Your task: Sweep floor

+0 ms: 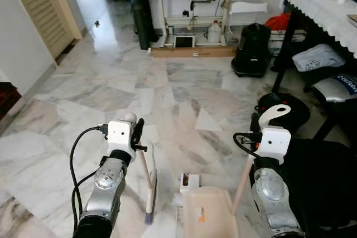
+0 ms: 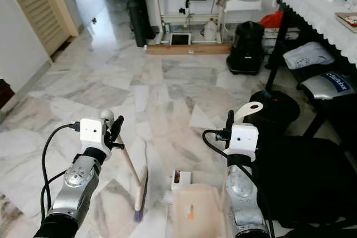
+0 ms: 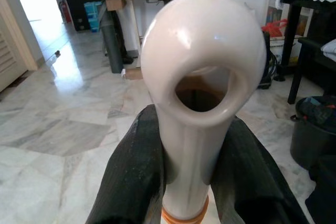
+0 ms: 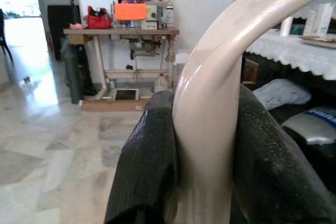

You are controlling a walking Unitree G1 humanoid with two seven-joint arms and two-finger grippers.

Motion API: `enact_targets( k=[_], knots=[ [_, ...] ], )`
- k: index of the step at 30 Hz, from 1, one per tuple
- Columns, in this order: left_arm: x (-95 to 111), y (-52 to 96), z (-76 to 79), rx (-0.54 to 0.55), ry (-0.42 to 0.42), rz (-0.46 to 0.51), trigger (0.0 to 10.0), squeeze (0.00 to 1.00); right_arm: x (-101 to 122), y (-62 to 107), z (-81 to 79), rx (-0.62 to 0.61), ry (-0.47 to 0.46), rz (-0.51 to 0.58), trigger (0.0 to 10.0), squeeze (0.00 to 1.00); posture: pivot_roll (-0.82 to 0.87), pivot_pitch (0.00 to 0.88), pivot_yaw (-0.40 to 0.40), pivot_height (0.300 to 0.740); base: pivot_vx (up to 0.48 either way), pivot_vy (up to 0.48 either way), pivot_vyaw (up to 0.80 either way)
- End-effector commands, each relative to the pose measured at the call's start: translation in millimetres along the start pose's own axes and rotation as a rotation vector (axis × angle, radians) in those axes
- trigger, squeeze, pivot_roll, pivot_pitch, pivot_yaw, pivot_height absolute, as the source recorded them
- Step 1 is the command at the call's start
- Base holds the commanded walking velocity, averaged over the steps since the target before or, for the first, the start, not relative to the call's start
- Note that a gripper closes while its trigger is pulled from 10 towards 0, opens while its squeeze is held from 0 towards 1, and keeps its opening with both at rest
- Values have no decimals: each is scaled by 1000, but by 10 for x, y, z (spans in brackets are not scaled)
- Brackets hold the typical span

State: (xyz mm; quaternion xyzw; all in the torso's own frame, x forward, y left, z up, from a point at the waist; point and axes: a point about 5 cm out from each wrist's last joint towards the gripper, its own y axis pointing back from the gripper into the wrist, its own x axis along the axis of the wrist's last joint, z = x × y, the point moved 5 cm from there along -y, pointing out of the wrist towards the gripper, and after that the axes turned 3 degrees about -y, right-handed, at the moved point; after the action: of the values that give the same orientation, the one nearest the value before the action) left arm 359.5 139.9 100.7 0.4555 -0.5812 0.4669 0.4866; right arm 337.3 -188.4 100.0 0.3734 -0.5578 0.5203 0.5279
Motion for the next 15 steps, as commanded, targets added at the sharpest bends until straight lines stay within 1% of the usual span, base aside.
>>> enact_targets(
  k=[1,6,9,15],
  knots=[
    [150,-39,-27,0,-19,49,10000,0,12,-4,34,-8,29,6,10000,0,-26,0,79,740,0,0,0],
    [117,-49,-64,-10,-34,32,10000,0,-59,3,153,-41,57,-17,10000,0,-42,2,92,740,0,0,0],
    [115,-96,-93,-26,-55,24,10000,0,-128,25,239,-71,67,-36,10000,0,-44,39,97,740,0,0,0],
    [113,-204,-163,-23,-55,5,10000,0,-225,14,281,-86,78,-67,10000,0,-24,77,99,740,0,0,0]
  ],
)
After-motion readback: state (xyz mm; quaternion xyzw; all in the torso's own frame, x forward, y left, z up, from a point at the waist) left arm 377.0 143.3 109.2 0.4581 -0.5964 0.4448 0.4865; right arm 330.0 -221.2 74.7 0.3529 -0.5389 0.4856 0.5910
